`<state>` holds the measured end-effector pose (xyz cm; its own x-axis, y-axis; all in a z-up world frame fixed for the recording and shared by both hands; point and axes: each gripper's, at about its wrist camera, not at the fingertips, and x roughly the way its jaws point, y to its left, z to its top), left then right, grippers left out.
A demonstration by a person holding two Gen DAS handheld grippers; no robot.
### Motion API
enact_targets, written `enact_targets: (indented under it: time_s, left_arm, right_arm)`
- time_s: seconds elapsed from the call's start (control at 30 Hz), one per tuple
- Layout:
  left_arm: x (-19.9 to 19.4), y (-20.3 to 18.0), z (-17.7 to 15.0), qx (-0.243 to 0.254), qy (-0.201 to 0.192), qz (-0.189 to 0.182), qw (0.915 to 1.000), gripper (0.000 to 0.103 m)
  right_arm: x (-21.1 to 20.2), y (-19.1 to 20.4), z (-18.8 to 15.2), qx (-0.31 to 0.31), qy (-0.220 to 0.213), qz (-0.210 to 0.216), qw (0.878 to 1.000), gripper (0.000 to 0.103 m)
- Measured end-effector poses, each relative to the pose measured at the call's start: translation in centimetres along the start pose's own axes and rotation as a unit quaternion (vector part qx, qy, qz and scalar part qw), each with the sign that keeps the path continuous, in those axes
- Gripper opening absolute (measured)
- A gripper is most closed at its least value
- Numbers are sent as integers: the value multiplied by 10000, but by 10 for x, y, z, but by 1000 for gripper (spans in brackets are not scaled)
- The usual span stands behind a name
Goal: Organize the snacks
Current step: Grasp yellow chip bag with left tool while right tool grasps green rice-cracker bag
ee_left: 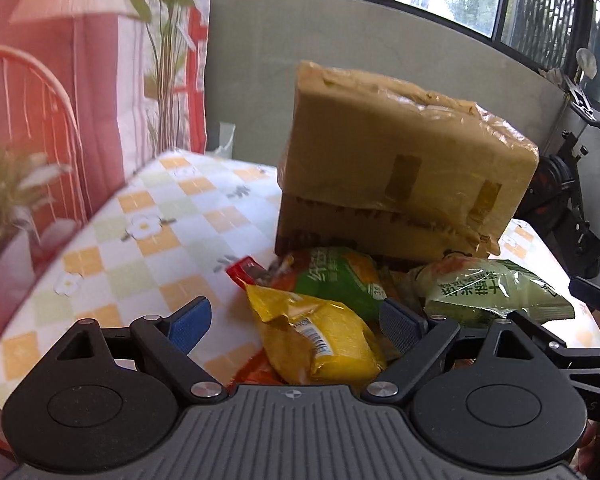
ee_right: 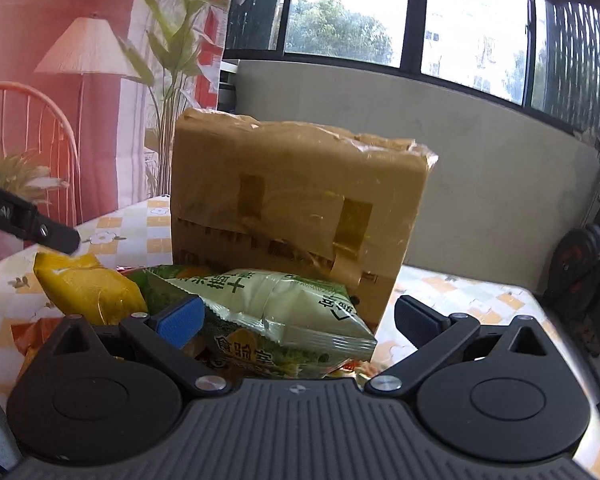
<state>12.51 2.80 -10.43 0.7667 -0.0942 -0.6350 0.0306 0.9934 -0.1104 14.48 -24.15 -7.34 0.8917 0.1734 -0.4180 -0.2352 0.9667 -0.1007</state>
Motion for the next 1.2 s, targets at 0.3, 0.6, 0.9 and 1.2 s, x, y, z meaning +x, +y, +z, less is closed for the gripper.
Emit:
enact_targets:
  time_s: [0.3, 0.6, 0.9, 1.2]
  left_arm:
    - [38, 6, -9, -407, 562, -206, 9974, 90]
    - [44, -7, -11, 86, 561, -246, 9981, 59]
    - [26, -13, -7, 385, 174, -62, 9991, 57]
    - [13, -17, -3, 488, -125, -39, 9987, 55]
  right_arm:
    - [10, -10, -9, 134, 159, 95, 9997, 103]
    - [20, -1, -9, -282, 174, 163, 9993, 103]
    - [21, 24, -4, -1865, -27, 239, 9822, 103]
    - [56, 42, -13, -2712, 566, 357, 9602, 92]
